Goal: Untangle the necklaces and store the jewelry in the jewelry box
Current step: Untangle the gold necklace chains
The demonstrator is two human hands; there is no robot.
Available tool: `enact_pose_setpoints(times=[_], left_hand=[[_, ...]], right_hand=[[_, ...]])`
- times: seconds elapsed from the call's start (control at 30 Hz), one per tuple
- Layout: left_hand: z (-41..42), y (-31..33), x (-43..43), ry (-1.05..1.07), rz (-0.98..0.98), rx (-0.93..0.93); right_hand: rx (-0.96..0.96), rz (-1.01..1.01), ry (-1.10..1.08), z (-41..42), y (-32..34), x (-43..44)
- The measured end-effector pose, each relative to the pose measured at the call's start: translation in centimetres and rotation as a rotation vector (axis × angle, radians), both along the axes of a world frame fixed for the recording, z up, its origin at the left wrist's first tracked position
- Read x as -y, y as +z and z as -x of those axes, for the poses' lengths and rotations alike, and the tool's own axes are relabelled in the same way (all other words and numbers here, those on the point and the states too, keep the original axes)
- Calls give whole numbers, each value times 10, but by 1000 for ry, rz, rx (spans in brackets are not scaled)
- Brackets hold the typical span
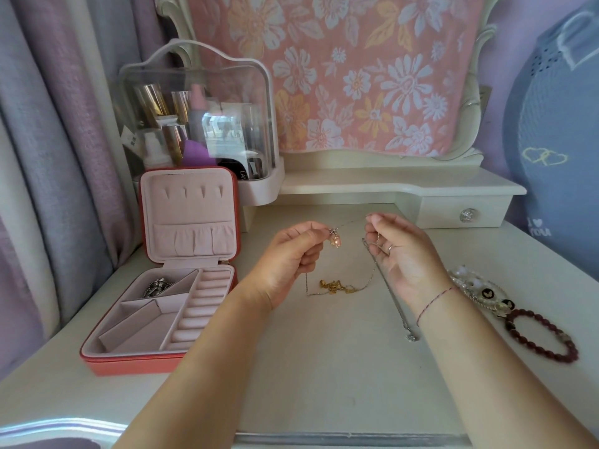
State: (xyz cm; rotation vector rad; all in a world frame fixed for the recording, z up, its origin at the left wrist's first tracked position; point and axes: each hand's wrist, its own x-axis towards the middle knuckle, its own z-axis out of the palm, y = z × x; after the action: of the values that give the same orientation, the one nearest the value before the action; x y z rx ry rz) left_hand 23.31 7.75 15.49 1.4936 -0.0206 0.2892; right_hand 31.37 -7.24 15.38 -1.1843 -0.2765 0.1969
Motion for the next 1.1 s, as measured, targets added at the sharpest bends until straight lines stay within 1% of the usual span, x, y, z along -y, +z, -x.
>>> enact_pose_setpoints(times=[0.37, 0.43, 0.53, 0.67, 0.77, 0.83, 0.97, 1.1], left_hand=[[4, 3, 0, 4, -11, 23], [2, 3, -2, 40, 64, 43], [-1, 2, -9, 126, 249, 71], [-3, 2, -16, 208, 396, 94], [-4, 2, -19, 252, 428, 103], [-4, 2, -21, 279, 448, 103], [-4, 2, -22, 296, 460, 98], [-3, 2, -20, 282, 466, 94]], right_hand=[[-30, -46, 45, 0, 0, 0], [-39, -58, 67, 1, -1, 0], [-87, -100, 107, 0, 1, 1], [-192, -270, 177, 0, 5, 4], [-230, -382, 205, 0, 7, 7], [-238, -419, 223, -1, 7, 8], [-257, -461, 254, -2, 8, 10], [-270, -441, 278, -2, 7, 10]])
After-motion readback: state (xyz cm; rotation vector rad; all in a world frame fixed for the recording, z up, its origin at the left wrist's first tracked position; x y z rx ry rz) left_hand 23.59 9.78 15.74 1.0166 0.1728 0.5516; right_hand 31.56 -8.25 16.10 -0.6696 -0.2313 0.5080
